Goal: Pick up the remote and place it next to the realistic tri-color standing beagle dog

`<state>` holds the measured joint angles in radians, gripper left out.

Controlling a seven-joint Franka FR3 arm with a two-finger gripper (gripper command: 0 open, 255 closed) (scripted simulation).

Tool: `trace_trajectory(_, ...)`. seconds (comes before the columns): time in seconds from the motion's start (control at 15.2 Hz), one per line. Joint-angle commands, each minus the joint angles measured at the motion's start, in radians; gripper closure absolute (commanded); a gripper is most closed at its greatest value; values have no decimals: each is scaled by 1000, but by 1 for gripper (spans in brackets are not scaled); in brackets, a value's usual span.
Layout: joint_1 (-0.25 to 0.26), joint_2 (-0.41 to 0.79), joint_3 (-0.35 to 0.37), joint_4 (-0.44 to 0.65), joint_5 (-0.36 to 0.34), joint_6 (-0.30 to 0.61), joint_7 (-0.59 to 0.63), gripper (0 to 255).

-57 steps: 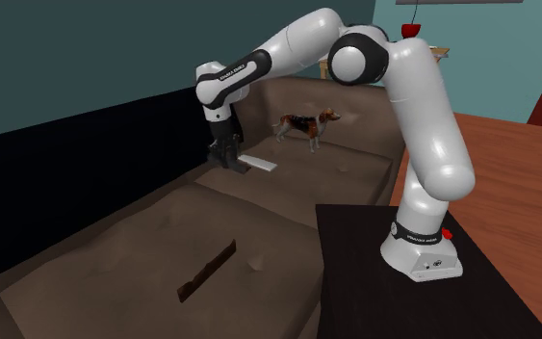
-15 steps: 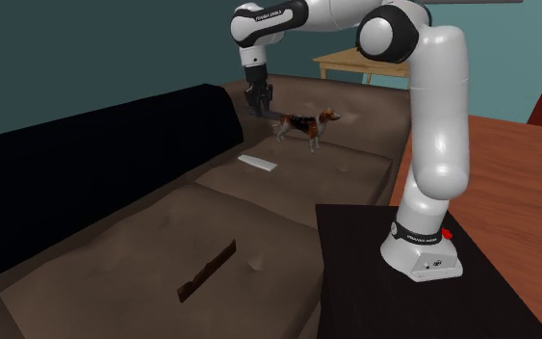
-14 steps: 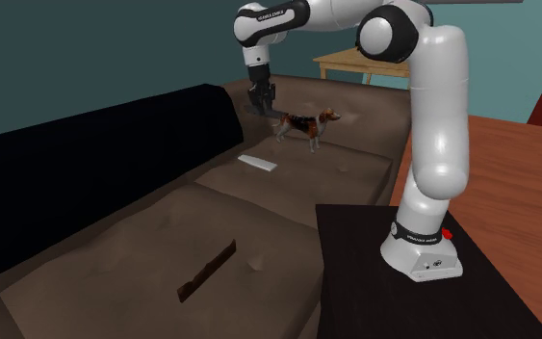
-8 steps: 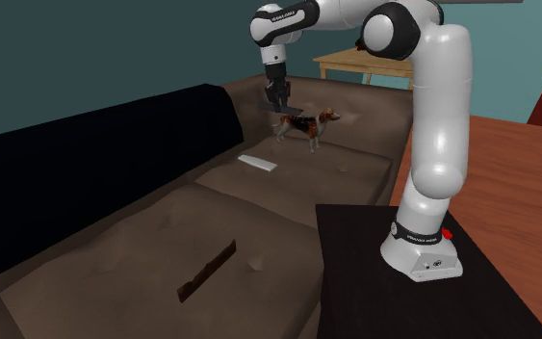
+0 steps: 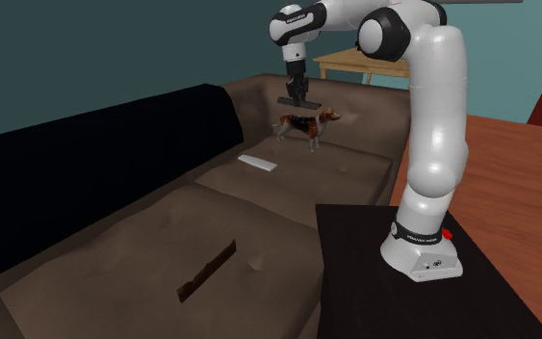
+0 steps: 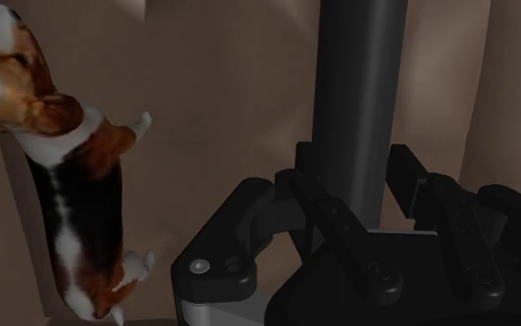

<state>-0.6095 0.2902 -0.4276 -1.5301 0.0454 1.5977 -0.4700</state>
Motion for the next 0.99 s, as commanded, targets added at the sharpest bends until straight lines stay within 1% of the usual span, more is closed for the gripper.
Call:
trace_trajectory(0.0, -33, 16, -16, 22, 2, -5, -49, 255)
trace_trajectory(0.33, -126, 84, -51, 106, 18, -21, -169, 255)
trace_trajectory(0.92, -119, 92, -46, -5, 23, 96, -165, 255)
